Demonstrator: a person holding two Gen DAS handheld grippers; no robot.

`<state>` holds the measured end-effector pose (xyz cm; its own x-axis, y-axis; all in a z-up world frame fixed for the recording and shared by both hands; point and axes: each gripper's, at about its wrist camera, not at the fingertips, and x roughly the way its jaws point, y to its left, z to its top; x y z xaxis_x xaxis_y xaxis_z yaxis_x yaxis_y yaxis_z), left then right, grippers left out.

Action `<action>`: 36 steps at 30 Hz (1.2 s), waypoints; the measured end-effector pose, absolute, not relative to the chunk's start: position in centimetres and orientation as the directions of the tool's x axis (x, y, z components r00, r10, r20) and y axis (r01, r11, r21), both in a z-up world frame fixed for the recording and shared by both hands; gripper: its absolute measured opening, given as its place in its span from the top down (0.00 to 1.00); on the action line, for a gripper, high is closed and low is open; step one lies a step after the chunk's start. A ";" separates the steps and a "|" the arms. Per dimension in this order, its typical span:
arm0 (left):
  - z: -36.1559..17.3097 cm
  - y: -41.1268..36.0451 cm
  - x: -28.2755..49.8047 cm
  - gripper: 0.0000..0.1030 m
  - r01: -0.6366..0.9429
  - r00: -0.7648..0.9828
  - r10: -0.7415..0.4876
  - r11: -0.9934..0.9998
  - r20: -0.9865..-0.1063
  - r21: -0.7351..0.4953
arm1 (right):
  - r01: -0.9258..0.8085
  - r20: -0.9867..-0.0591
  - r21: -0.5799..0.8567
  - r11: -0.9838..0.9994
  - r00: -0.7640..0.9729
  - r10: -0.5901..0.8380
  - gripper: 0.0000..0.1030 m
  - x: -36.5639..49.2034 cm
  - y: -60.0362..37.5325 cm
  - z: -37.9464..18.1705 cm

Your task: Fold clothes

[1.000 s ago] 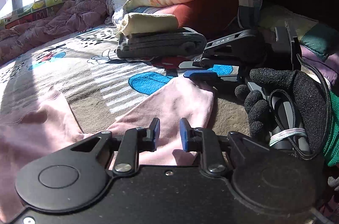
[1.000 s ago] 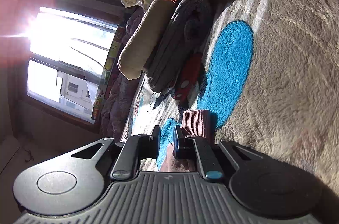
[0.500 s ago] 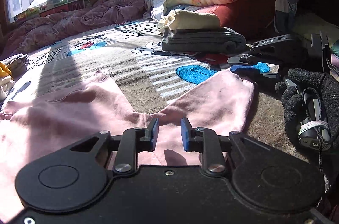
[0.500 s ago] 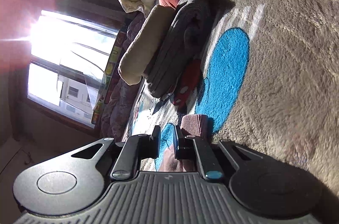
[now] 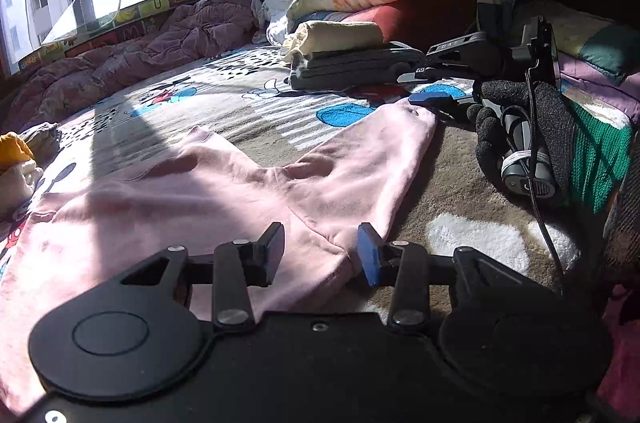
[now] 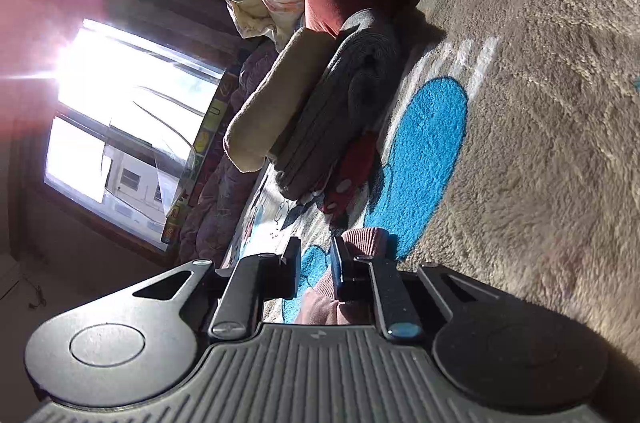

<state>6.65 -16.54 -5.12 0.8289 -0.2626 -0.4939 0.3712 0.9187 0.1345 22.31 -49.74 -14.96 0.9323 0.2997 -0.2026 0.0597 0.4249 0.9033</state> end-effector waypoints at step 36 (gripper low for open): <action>-3.5 30.5 1.2 0.61 -0.467 0.847 0.179 0.701 -0.500 -0.540 | -0.677 -0.361 0.225 0.701 0.610 0.706 0.55 5.6 -8.3 -4.6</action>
